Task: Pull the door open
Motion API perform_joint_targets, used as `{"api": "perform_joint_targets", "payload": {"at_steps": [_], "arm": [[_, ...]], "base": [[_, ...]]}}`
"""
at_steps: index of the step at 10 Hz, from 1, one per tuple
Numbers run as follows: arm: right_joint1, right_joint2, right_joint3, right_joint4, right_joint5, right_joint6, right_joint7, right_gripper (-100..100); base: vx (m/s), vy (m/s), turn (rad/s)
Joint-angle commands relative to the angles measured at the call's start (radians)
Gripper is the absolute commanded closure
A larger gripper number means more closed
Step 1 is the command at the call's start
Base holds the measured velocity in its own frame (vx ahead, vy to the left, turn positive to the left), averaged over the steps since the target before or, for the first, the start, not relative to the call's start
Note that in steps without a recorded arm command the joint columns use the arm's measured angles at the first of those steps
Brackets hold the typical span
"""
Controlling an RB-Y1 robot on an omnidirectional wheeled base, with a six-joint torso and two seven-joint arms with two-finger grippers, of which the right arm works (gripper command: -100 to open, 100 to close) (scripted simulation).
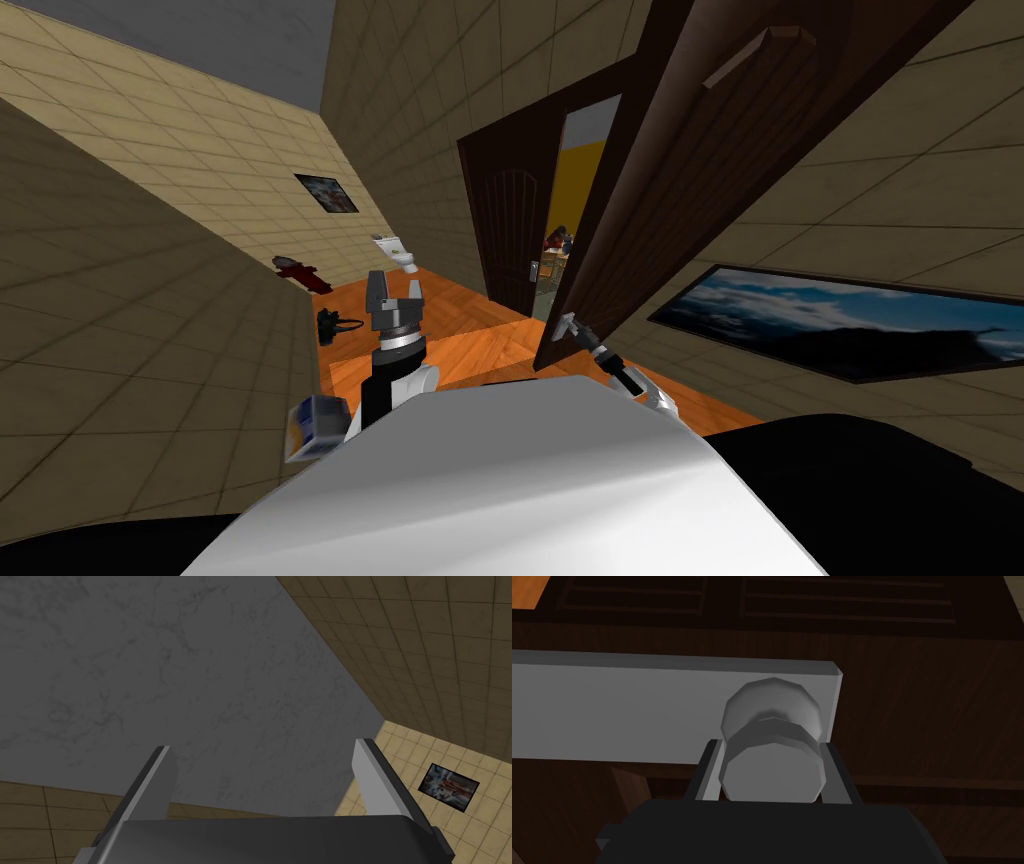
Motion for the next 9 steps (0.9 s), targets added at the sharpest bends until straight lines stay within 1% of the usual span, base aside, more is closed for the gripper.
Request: {"api": "perform_joint_targets", "payload": {"at_steps": [1,3,4,6,7,8,9], "arm": [[0.006,-0.008,0.001,0.005,0.003,-0.019,-0.006,100],[0.01,-0.02,0.001,0.018,0.006,-0.049,-0.017,100],[0.01,-0.023,0.001,0.021,0.007,-0.056,-0.019,100],[0.013,-0.034,0.0,0.033,0.01,-0.082,-0.028,100],[0.011,-0.032,0.0,0.029,0.009,-0.071,-0.025,100],[0.012,-0.038,0.001,0.04,0.011,-0.087,-0.029,100],[0.012,-0.04,0.001,0.043,0.012,-0.092,-0.03,100]], "base": [[-0.159,-0.109,0.102],[-0.178,-0.096,0.132],[-0.169,-0.117,0.09],[-0.18,-0.089,0.114],[-0.087,-0.036,0.025],[-0.147,-0.046,0.122],[-0.175,-0.093,0.118]]}}
